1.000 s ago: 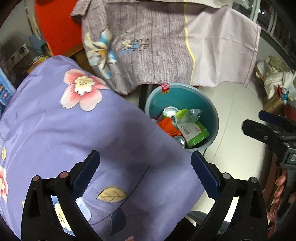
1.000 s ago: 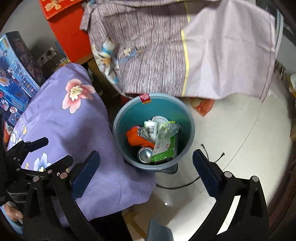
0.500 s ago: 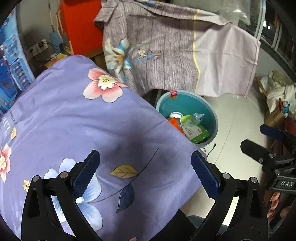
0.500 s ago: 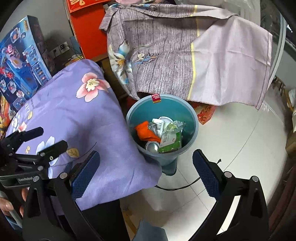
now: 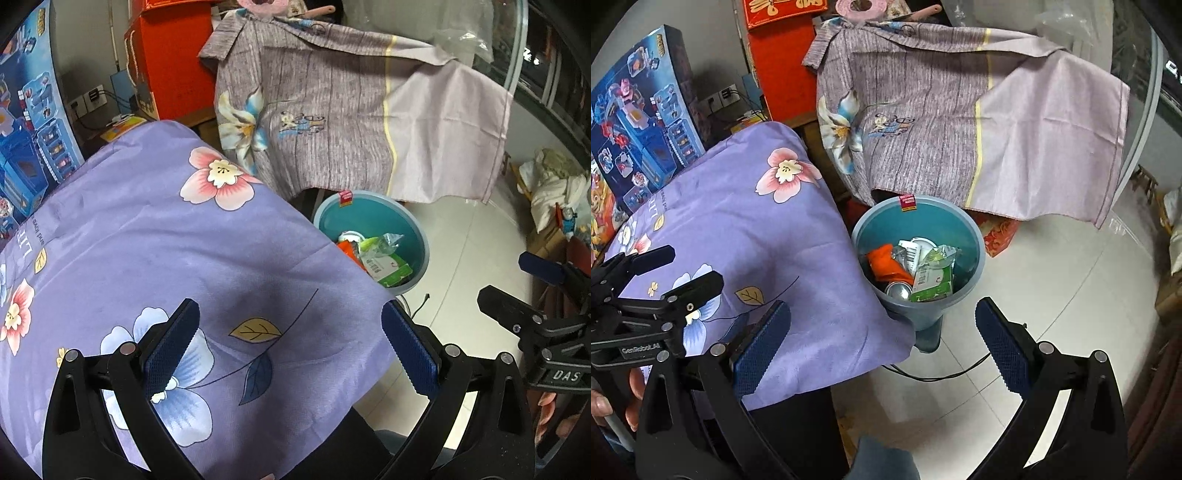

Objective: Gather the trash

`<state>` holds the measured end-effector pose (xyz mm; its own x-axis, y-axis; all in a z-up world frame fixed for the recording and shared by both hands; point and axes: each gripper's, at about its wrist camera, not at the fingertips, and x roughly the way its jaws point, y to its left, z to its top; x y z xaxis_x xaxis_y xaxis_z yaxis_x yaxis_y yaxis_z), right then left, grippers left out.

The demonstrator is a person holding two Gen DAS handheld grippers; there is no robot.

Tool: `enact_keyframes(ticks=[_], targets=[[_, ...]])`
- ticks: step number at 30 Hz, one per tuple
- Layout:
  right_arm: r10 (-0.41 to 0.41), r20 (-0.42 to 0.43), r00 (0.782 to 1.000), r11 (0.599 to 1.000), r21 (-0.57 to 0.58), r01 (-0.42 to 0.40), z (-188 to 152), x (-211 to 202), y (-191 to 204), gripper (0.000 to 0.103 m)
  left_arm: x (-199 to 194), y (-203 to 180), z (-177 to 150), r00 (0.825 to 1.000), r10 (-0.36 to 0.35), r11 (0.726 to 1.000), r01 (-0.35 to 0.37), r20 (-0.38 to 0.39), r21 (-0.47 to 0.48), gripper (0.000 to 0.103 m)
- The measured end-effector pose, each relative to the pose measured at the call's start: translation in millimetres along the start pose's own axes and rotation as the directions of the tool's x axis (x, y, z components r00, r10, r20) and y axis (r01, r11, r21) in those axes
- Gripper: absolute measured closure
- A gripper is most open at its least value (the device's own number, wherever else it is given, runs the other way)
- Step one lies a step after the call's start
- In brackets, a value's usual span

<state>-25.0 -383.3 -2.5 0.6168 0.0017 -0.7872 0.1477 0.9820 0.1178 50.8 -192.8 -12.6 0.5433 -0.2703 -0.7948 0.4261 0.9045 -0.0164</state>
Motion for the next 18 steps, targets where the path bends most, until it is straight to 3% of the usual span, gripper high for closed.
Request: enact_keyframes(ticks=[18], targets=[[0.009,-0.035,0.999,1.0,0.016,-0.008,-0.6,14.3,-1.3,0.007,16.2,10.6,-0.6,0.999,0.025,0.999,-0.027,-0.037,-0.047,0.004]])
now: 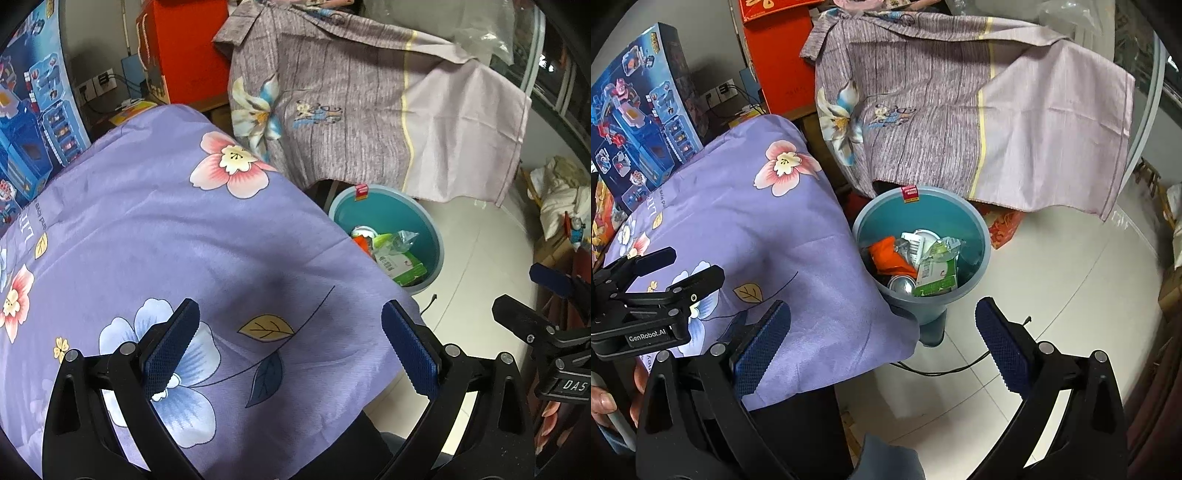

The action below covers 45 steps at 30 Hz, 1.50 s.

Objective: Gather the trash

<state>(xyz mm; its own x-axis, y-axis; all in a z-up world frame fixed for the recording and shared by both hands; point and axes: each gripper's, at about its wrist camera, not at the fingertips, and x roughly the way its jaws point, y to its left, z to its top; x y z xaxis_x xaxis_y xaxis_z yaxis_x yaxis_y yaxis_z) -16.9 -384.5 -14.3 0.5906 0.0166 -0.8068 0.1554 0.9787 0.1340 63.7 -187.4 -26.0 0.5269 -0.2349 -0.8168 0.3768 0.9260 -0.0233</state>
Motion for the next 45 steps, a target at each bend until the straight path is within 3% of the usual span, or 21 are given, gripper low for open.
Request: enact_keyframes(ticks=[45], targets=[[0.001,-0.039,0.999,1.0,0.014,0.0,-3.1,20.8,-6.9,0.007,19.9,7.8,-6.6,0.999,0.019,1.0,-0.02,-0.042,-0.022,0.004]])
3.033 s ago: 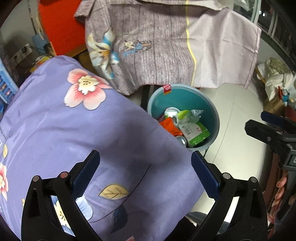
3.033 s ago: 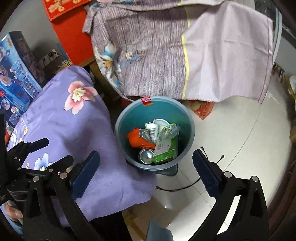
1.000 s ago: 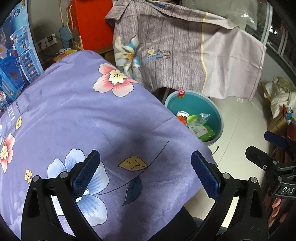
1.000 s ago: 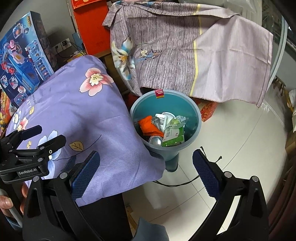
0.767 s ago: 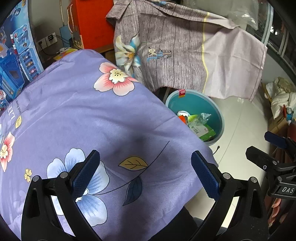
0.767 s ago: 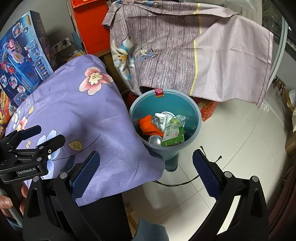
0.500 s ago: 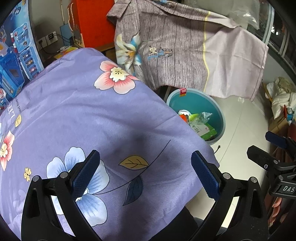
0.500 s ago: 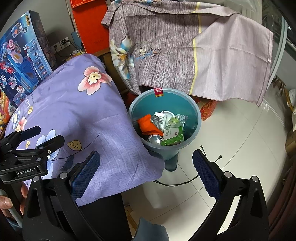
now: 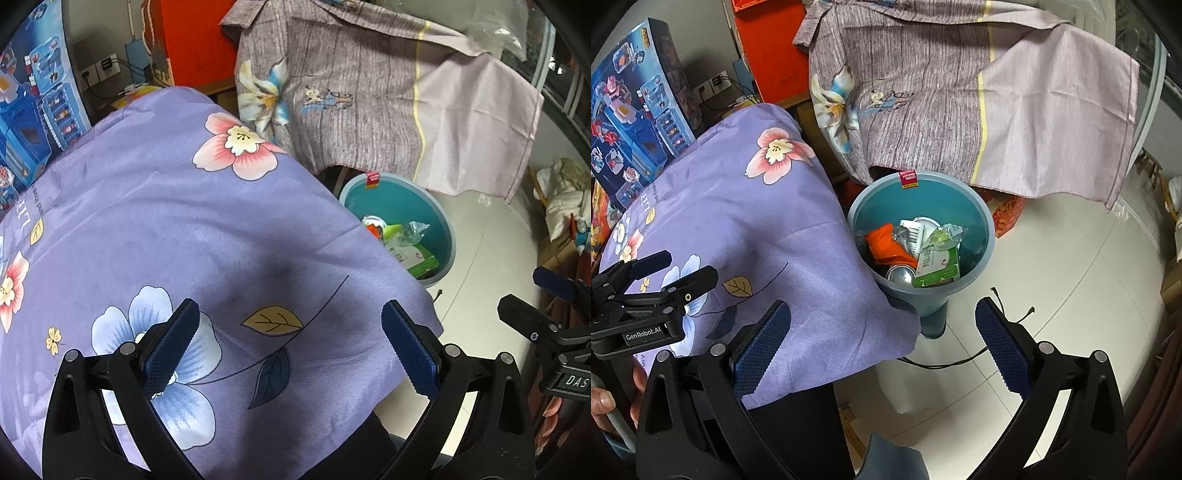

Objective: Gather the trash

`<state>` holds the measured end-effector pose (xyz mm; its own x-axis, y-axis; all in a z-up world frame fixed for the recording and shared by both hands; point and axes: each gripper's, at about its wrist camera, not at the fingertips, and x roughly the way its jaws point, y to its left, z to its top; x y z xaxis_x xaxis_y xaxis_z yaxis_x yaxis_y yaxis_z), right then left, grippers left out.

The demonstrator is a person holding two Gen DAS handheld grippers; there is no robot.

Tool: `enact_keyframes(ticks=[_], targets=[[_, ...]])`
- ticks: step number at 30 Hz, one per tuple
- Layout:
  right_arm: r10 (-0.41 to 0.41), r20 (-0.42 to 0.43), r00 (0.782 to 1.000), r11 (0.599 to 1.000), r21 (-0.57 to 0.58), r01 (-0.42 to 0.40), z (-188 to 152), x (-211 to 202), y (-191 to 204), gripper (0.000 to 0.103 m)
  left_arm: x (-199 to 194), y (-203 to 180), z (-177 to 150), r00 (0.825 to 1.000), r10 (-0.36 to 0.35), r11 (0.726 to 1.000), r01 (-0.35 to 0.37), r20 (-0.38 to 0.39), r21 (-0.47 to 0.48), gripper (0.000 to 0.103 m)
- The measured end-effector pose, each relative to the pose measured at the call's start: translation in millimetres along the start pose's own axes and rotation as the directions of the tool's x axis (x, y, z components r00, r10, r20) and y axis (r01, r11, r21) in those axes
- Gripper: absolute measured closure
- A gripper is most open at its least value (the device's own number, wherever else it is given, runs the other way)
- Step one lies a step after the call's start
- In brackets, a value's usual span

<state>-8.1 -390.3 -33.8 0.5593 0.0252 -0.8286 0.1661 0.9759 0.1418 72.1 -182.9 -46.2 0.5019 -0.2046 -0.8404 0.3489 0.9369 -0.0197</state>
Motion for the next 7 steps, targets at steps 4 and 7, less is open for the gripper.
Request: enact_keyframes(ticks=[4,7], targets=[[-0.001,-0.001,1.0,1.0,0.001,0.001,0.1,1.2,-0.1,0.007,1.3,1.8,-0.8,1.0,0.008,1.0,-0.008,-0.004,-0.005,0.004],[-0.002,-0.001,1.0,1.0,0.0,0.002,0.4,1.5,-0.2,0.007,2.8,3.2,-1.1,1.0,0.015,1.0,-0.015,-0.006,-0.007,0.004]])
